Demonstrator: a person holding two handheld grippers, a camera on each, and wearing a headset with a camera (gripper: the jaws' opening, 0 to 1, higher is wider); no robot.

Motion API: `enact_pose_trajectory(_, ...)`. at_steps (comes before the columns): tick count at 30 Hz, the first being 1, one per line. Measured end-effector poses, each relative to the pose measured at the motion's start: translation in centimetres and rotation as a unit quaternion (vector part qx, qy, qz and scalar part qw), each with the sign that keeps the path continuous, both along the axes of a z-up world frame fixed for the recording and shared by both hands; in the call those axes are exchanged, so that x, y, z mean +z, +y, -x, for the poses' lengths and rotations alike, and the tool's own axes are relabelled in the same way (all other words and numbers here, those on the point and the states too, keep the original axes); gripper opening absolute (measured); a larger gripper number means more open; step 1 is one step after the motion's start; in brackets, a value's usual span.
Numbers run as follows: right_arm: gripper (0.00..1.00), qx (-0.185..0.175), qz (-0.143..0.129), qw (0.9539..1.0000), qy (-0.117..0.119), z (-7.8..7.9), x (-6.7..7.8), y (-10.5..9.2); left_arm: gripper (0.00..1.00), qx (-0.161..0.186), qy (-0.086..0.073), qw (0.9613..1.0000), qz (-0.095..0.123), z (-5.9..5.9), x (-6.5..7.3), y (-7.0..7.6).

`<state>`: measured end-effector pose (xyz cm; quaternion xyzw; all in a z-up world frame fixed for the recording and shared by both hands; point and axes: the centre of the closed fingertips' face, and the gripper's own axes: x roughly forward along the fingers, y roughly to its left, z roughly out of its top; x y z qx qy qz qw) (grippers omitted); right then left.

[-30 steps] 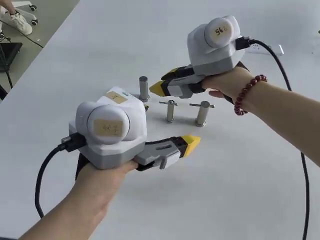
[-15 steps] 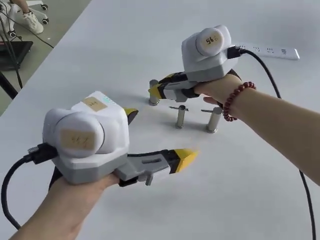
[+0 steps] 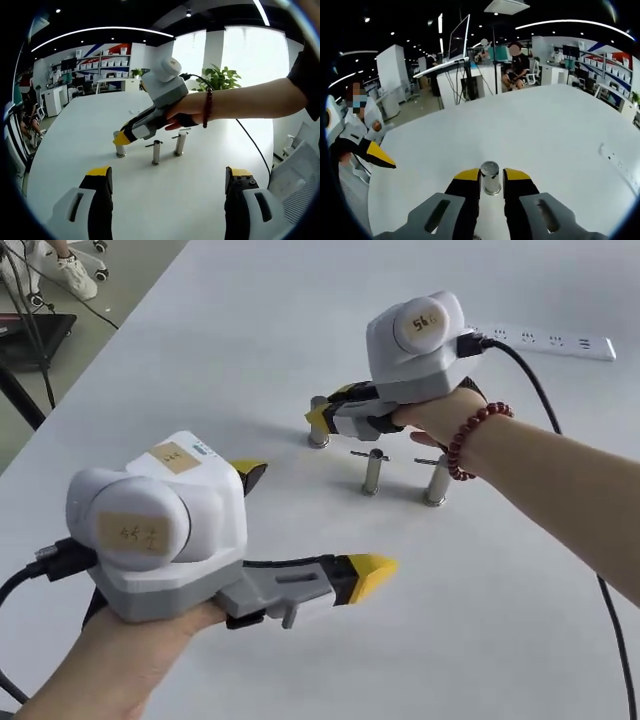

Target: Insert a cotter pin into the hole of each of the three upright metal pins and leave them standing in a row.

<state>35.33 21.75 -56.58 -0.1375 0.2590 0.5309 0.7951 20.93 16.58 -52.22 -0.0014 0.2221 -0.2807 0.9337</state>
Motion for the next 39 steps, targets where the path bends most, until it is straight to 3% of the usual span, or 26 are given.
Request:
enact_pose_trajectory(4,0.1,0.007,0.013,0.9999,-0.003,0.2,-0.6,0.4,0.98,-0.005,-0.001,1.0,-0.002,0.1,-0.1,-0.1)
enact_pose_trajectory(14,0.09,0.002,0.01,0.9999,-0.004,-0.1,-0.4,0.6,0.99,-0.009,0.008,0.9999,-0.006,0.7,-0.7,0.1)
enact_pose_trajectory(23,0.08,0.005,0.022,0.9997,-0.007,-0.4,-0.6,0.6,0.99,-0.012,0.004,0.9999,-0.002,0.6,-0.6,-0.1)
enact_pose_trajectory(33,0.08,0.018,0.03,0.9994,-0.006,0.8,-0.3,0.7,0.99,-0.017,0.003,0.9998,-0.005,0.8,-0.7,-0.3)
enact_pose_trajectory(39,0.08,0.052,0.029,0.9982,-0.011,2.6,0.4,1.2,0.99,-0.019,0.0,0.9998,-0.008,0.8,-0.5,-0.4)
